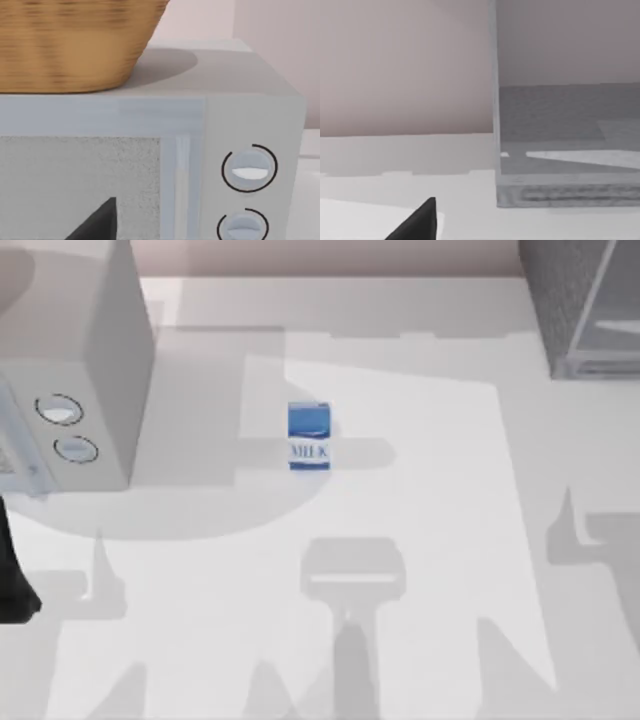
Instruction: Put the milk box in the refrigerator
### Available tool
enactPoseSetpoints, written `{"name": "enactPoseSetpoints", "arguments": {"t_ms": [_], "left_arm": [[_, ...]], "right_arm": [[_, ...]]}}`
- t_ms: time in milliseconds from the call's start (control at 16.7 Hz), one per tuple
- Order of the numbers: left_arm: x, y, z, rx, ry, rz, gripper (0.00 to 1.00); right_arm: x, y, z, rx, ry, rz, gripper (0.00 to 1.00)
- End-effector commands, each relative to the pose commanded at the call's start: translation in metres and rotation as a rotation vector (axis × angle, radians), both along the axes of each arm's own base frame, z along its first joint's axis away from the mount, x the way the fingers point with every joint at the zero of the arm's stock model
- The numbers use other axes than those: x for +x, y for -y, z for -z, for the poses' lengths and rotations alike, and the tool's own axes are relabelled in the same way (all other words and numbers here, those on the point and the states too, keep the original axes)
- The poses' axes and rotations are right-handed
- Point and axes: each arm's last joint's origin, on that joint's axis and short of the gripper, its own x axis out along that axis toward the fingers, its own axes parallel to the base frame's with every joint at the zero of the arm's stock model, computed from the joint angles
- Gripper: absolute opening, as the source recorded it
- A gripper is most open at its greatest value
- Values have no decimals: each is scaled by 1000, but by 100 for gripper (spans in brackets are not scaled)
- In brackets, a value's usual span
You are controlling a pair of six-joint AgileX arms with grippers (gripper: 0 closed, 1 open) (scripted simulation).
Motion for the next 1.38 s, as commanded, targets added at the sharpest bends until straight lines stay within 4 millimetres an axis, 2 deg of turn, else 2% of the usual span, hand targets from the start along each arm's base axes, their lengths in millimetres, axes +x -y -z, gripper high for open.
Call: {"name": "enactPoseSetpoints", "arguments": {"t_ms": [180,300,420,540,780,1020,1200,1380], "left_arm": [[0,0,0,0,0,0,100],[0,0,0,0,0,0,100],[0,0,0,0,0,0,100],[0,0,0,0,0,0,100],[0,0,0,0,0,0,100],[0,0,0,0,0,0,100],[0,0,0,0,0,0,100],[0,0,0,0,0,0,100]], "right_arm": [[37,-27,-21,13,-36,-4,100],[67,-53,-27,17,-57,-4,100],[97,-88,-25,18,-75,-2,100],[125,-127,-13,14,-90,3,100],[160,-211,40,-5,-110,17,100],[166,-277,110,-31,-121,30,100],[159,-307,155,-47,-123,36,100],[154,-320,178,-54,-122,38,100]]}}
